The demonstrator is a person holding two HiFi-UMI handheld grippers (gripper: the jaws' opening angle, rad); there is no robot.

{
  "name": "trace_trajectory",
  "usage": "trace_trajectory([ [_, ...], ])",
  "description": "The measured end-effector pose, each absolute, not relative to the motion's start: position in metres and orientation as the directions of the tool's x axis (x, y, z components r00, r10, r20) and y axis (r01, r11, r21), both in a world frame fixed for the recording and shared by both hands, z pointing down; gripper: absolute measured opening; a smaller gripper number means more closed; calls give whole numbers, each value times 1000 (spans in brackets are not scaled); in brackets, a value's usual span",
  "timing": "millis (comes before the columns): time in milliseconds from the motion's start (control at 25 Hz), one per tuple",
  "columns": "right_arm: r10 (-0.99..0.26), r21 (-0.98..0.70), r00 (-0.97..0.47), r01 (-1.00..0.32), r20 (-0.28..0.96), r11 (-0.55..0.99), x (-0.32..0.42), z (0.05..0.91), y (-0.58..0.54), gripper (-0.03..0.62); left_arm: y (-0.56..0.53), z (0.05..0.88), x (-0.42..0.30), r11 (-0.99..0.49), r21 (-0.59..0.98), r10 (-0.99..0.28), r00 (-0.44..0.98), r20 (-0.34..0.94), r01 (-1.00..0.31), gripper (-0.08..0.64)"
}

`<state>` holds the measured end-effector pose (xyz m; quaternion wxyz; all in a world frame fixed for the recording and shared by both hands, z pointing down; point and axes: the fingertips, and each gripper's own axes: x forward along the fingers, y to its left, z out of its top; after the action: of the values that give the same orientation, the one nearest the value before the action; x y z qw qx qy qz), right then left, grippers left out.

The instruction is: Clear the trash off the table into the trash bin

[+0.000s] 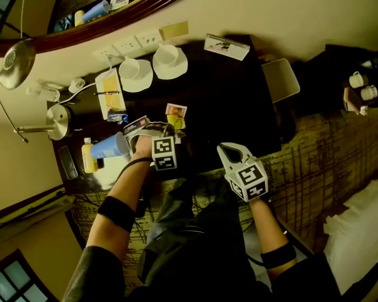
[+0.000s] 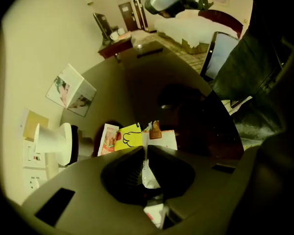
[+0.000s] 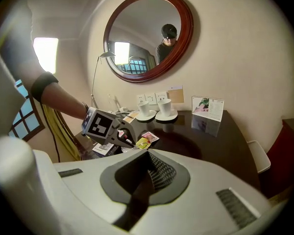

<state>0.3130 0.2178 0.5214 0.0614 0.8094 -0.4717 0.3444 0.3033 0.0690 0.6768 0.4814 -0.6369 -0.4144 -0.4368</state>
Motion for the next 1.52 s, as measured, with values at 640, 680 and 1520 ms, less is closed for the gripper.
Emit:
trace_trajectory([
  [640, -711, -177, 374, -802, 595, -570, 318, 494, 210, 5, 66, 558, 306, -486, -371, 246, 531, 811, 791, 11],
  [680, -711, -171, 379, -804, 592, -570, 318, 490, 210, 5, 67, 544, 305, -531, -368, 259, 560, 787, 763, 11],
  [1520, -800, -113, 366, -876, 476, -468, 336, 423, 190, 5, 32, 383, 259, -993, -57, 71, 914, 398, 102, 11],
])
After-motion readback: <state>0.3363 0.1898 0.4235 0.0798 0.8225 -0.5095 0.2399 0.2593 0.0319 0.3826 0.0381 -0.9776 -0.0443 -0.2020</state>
